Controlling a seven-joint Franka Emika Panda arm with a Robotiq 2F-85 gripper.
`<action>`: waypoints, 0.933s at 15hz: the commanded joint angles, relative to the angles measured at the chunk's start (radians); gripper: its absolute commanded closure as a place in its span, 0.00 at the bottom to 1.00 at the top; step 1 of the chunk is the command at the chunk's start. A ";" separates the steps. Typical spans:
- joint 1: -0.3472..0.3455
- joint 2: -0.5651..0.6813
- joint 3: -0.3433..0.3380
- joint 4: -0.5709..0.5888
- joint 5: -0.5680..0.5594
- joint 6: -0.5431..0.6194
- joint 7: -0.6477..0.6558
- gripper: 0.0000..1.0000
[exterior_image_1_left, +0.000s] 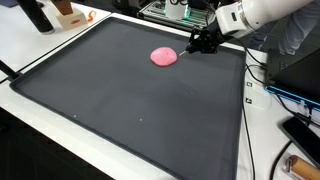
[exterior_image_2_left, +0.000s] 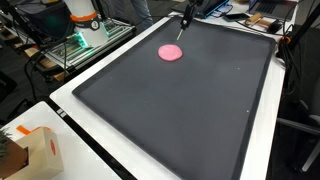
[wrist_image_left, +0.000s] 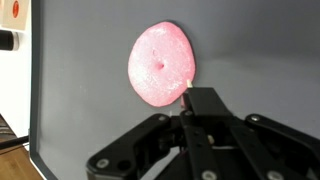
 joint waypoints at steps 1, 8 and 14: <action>-0.025 -0.041 0.005 -0.042 0.023 0.033 -0.011 0.97; -0.096 -0.132 0.009 -0.129 0.077 0.187 -0.094 0.97; -0.167 -0.234 0.003 -0.223 0.186 0.297 -0.232 0.97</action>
